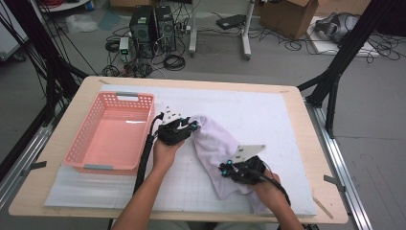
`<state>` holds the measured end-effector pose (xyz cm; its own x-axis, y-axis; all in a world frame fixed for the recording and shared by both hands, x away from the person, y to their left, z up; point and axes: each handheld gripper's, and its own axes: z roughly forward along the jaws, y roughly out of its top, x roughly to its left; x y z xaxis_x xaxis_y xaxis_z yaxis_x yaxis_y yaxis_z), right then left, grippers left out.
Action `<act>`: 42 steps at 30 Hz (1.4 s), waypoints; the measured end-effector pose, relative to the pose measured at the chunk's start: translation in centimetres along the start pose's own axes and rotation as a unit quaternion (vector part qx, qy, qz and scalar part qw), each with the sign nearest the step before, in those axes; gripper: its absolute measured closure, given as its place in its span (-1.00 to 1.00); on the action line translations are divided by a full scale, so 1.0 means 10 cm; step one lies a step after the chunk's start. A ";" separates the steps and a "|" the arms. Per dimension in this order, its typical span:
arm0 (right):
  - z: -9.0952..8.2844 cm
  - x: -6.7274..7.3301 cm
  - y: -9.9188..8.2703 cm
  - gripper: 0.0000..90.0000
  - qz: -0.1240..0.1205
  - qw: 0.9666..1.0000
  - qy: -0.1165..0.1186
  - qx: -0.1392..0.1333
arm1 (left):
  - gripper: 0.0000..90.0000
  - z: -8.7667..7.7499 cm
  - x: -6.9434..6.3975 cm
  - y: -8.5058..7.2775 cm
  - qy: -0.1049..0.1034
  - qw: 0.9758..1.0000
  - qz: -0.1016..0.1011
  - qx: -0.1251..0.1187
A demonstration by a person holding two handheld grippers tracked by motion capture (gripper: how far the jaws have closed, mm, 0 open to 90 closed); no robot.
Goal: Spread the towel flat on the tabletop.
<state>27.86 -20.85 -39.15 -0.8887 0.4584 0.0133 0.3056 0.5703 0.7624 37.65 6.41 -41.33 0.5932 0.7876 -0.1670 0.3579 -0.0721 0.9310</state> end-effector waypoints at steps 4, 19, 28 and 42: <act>-0.31 -0.30 0.02 0.84 0.084 0.995 -0.022 -0.054 | 0.08 -0.04 -0.04 0.03 -0.005 1.000 -0.007 -0.008; -0.52 -1.32 -0.27 0.82 0.262 0.919 -0.284 -0.072 | -0.06 0.07 -0.31 -0.06 -0.071 0.996 0.023 0.044; -0.86 -1.40 -0.61 0.36 0.314 0.891 -0.317 -0.086 | -0.05 0.17 -0.44 -0.11 -0.092 0.994 0.025 0.061; -0.79 -0.82 -1.04 0.33 0.244 0.924 -0.280 -0.092 | 0.10 0.50 -0.85 -0.12 -0.136 0.988 0.035 0.069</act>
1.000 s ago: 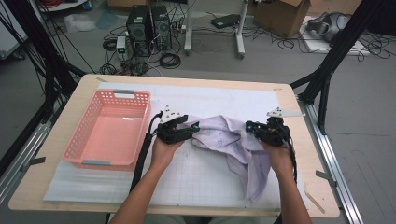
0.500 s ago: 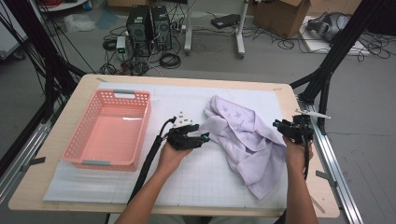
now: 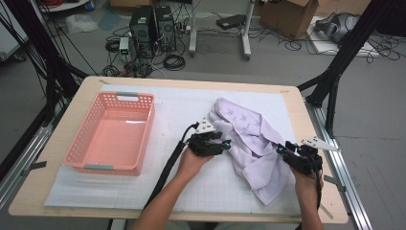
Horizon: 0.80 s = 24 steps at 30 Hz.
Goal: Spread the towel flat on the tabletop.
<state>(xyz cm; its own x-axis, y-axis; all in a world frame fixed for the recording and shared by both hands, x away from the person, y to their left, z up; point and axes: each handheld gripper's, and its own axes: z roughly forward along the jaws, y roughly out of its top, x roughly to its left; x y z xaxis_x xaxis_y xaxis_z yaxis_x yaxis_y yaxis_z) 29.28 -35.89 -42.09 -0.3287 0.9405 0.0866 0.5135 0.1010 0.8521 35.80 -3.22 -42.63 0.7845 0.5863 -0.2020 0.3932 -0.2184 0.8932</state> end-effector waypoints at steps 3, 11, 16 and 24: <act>-0.03 -0.02 -0.04 0.26 0.012 1.000 0.002 0.002 | 0.09 0.15 -0.10 0.06 -0.016 1.000 -0.016 -0.003; -0.06 -0.04 -0.10 0.24 0.003 1.000 -0.002 0.006 | 0.04 0.63 -0.27 0.17 -0.008 0.999 -0.021 0.045; -0.07 -0.05 -0.10 0.24 0.001 1.000 0.006 0.004 | 0.19 0.81 -0.28 0.18 0.032 0.996 -0.061 0.064; -0.11 -0.09 -0.12 0.24 0.007 1.000 0.009 -0.004 | 0.89 0.66 -0.20 0.23 0.041 0.996 -0.041 0.067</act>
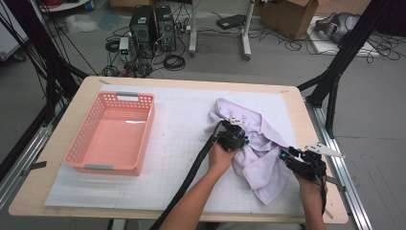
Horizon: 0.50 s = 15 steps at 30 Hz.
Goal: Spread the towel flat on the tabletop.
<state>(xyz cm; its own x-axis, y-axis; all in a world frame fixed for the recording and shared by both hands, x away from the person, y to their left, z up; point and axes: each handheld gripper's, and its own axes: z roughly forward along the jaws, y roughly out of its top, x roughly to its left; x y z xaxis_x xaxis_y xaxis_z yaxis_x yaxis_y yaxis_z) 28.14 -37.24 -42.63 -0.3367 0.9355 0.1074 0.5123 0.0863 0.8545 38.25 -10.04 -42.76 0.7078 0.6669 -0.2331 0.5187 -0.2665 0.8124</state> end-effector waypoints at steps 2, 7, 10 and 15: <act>-0.01 -0.01 0.00 0.24 0.001 1.000 0.000 -0.001 | 0.89 -0.12 0.06 0.01 -0.006 1.000 0.004 -0.010; -0.01 0.01 0.00 0.24 0.003 1.000 0.004 0.001 | 0.88 -0.49 0.28 -0.02 -0.026 0.999 -0.003 -0.034; 0.03 0.07 0.01 0.24 -0.010 1.000 0.020 0.003 | 0.88 -0.65 0.37 -0.06 -0.036 0.999 -0.002 -0.040; 0.13 0.21 0.03 0.24 -0.040 0.998 0.044 0.019 | 0.93 -1.02 0.56 -0.19 -0.018 0.997 -0.001 -0.071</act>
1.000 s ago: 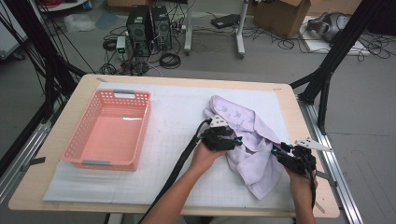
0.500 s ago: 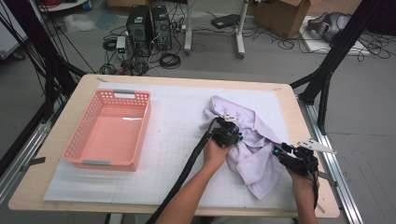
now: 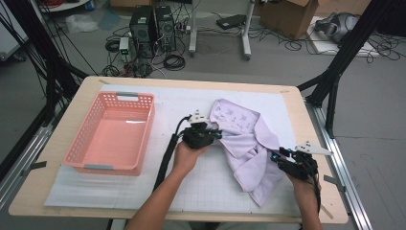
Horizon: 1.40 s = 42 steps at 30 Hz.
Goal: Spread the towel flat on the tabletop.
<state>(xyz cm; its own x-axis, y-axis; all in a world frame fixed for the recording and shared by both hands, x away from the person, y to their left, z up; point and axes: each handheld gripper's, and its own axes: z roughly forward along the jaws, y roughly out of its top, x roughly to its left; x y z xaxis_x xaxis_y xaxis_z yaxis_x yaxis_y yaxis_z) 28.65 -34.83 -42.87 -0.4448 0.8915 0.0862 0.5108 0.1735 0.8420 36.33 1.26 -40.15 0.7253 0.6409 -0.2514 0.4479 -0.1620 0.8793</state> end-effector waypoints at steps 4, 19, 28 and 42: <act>0.08 0.05 0.00 0.25 -0.011 1.000 0.002 0.014 | 0.94 -0.28 0.15 -0.06 0.038 0.999 0.007 0.000; 0.34 0.11 -0.03 0.42 -0.056 0.995 -0.002 0.081 | 0.94 -0.90 0.26 -0.19 0.097 0.995 0.011 -0.010; 0.48 -0.23 0.30 0.96 -0.064 0.987 -0.112 0.095 | 0.93 -0.81 0.25 -0.26 0.107 0.994 0.013 0.022; 0.24 -0.23 0.38 0.28 -0.014 0.995 -0.096 0.014 | 0.12 -0.72 0.08 -0.30 0.057 0.997 0.053 -0.029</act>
<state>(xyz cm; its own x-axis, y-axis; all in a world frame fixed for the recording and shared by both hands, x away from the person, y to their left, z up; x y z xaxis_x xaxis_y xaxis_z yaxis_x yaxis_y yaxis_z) 33.41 -35.24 -41.11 -0.3123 0.9490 -0.0434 0.5217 0.2095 0.8270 31.78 7.60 -40.07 0.7021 0.7034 -0.1110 0.3387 -0.1927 0.9209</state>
